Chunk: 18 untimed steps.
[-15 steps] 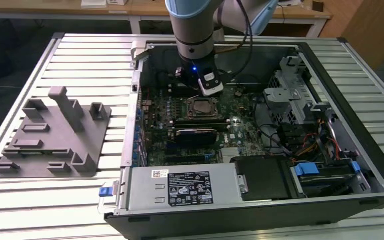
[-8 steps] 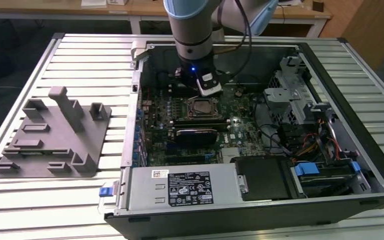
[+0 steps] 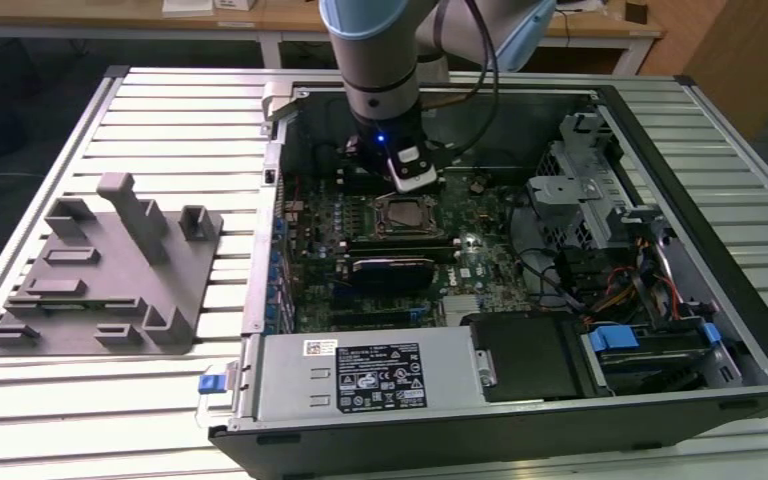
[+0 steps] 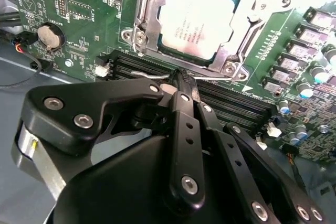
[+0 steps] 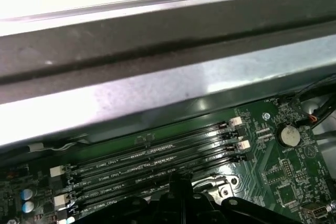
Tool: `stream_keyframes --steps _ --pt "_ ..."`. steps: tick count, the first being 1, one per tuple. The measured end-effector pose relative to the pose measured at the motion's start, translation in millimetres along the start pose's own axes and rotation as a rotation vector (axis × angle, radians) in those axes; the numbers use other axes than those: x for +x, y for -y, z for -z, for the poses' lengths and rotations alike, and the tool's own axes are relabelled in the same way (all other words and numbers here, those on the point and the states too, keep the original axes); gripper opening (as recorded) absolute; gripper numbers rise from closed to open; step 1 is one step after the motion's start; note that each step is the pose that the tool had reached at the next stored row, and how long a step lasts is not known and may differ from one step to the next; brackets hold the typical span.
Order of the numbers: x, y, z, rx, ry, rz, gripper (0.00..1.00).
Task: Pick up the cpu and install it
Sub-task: 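Install the first cpu locking lever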
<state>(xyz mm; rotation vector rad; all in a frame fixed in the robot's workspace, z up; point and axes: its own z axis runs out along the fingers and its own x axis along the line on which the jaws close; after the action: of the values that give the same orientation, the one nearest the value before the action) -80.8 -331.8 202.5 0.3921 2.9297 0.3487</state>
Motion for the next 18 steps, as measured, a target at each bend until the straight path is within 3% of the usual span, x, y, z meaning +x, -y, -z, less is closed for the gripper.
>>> stream_keyframes --steps 9,15,18 --pt "1.0 1.4 -5.2 -0.0059 0.0265 -0.003 0.11" --pt "1.7 1.1 -7.4 0.0007 0.0414 -0.051 0.11" --pt "2.6 0.0 -8.4 0.0029 0.0450 -0.065 0.11"
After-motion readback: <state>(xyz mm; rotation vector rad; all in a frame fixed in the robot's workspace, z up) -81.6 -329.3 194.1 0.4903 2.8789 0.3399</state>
